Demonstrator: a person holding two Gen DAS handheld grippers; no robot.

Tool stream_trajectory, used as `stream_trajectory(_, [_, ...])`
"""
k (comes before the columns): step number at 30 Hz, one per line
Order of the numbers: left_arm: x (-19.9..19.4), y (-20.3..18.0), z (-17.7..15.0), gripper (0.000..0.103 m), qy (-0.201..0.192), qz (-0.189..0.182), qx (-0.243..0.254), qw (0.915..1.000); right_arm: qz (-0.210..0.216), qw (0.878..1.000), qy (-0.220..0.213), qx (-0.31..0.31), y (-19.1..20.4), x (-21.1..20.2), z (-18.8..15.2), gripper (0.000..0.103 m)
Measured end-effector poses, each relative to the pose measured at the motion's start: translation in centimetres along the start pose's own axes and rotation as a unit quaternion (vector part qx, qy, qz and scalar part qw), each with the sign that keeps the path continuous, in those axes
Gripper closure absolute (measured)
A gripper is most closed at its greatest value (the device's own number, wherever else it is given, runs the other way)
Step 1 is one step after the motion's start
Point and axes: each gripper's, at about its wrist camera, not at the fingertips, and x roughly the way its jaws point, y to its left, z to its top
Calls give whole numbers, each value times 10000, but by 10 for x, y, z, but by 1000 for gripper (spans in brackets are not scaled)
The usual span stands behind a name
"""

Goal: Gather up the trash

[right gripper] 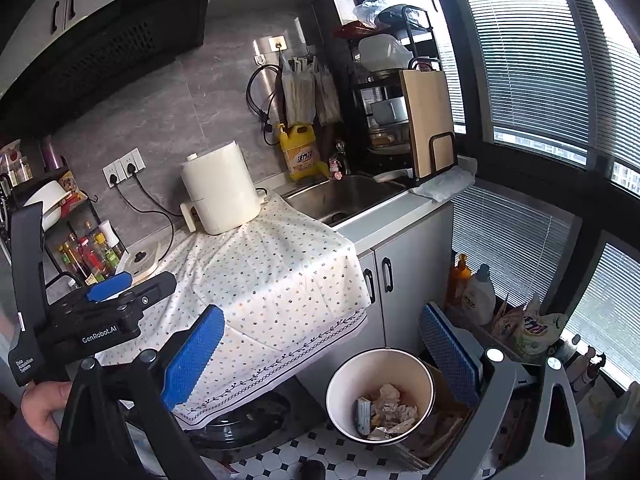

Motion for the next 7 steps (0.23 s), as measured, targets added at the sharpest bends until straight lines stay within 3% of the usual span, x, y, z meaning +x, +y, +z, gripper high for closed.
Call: stream_trajectory(7, [-2, 5, -1, 6, -45, 107, -46, 9999, 103, 9999, 14, -1, 3, 7, -4, 8])
